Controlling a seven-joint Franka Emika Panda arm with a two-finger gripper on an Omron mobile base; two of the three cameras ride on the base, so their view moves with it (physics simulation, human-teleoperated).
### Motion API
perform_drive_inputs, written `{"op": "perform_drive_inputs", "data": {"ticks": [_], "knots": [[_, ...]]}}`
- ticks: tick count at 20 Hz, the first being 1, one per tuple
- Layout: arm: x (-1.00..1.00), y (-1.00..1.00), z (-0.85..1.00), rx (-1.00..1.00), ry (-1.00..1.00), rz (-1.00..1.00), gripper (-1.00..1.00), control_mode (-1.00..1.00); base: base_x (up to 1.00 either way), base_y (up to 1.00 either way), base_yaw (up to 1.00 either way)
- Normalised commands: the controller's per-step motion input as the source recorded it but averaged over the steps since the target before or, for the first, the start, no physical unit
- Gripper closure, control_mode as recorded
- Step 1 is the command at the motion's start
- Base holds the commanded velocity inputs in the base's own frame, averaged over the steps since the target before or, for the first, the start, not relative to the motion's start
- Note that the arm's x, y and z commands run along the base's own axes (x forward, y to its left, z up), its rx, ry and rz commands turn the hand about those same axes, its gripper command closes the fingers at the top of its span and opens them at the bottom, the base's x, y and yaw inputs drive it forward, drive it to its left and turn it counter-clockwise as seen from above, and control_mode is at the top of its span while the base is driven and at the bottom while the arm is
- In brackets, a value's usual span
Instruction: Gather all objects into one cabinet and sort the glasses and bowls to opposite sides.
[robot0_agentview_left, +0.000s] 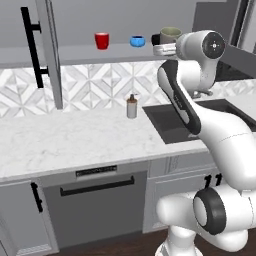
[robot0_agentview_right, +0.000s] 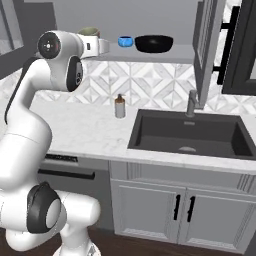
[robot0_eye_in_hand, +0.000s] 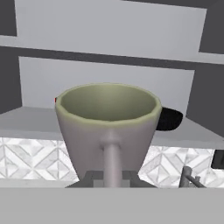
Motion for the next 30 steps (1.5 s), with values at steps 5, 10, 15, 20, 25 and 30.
{"op": "perform_drive_inputs", "data": {"ticks": [5, 10, 15, 20, 25, 30], "knots": [[0.00, 0.00, 0.00, 0.00, 0.00, 0.00, 1.00, 1.00, 0.65, 0.06, 0.00], [0.00, 0.00, 0.00, 0.00, 0.00, 0.00, 1.00, 1.00, 0.61, 0.14, 0.00], [0.00, 0.00, 0.00, 0.00, 0.00, 0.00, 1.00, 1.00, 0.52, 0.16, 0.00], [0.00, 0.00, 0.00, 0.00, 0.00, 0.00, 1.00, 1.00, 0.41, 0.12, 0.00], [0.00, 0.00, 0.00, 0.00, 0.00, 0.00, 1.00, 1.00, 0.39, 0.10, 0.00], [0.00, 0.00, 0.00, 0.00, 0.00, 0.00, 1.00, 1.00, 0.32, 0.03, 0.00]]}}
